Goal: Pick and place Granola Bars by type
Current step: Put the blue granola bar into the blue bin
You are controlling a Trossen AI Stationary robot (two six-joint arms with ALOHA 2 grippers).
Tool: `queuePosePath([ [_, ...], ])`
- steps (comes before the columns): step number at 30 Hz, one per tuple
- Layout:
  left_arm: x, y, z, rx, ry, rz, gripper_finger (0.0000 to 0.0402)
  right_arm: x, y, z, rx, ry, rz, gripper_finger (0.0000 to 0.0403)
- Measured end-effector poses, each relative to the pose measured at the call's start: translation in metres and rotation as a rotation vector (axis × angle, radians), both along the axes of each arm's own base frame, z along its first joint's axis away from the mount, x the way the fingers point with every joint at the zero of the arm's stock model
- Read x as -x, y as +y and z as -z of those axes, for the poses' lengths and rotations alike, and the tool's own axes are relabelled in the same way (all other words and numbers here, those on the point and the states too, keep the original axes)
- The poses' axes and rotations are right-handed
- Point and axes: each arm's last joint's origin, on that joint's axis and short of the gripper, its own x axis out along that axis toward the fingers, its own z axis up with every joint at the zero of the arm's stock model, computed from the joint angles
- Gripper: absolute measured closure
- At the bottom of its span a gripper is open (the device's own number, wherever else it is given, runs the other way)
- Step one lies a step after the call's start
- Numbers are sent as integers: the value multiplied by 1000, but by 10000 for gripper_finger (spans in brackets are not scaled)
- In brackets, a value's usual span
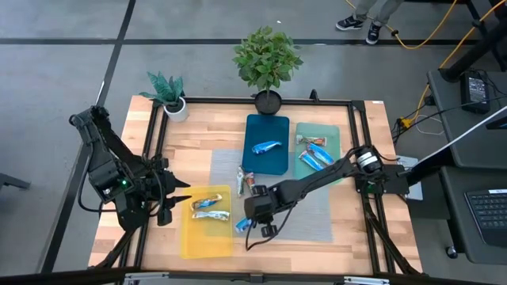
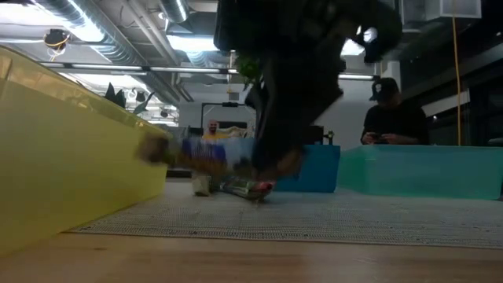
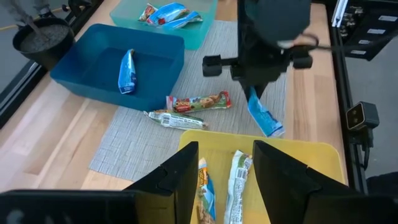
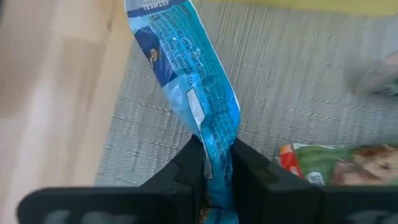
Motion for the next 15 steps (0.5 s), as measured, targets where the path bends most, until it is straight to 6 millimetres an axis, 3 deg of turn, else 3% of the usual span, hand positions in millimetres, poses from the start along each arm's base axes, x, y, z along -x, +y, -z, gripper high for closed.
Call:
queuePosePath([
  [8,0,0,0,-8,2,7,257,13,-6,-48,-30,-76,100,333],
  [15,0,0,0,-25,6,19,256,45,-19,-102,-39,-84,258,332],
])
